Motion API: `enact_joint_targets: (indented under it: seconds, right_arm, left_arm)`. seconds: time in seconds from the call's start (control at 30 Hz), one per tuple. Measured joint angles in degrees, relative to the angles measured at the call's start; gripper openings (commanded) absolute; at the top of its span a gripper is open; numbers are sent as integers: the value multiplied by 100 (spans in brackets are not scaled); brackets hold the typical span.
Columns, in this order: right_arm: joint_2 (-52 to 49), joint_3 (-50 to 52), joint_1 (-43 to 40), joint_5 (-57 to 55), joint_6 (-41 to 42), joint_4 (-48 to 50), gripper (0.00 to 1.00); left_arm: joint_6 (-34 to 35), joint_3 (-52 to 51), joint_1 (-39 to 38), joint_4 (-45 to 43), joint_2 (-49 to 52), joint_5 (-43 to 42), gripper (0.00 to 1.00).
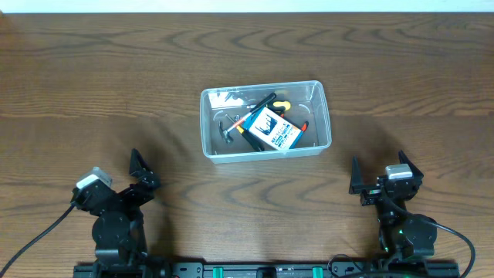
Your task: Pack container
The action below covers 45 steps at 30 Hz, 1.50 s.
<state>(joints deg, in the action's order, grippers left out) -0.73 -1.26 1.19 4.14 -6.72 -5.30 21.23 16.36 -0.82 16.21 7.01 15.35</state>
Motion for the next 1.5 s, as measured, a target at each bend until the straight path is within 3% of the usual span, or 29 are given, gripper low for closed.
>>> enact_joint_targets:
  seconds: [1.07,1.5]
  right_arm:
    - [0,0,0,-2,0,0,99]
    - [0,0,0,0,0,0,99]
  left_arm:
    - [-76,-1106,0,-507,-385,2,98]
    - [-1976,-1110,0,-518,-385,0,98]
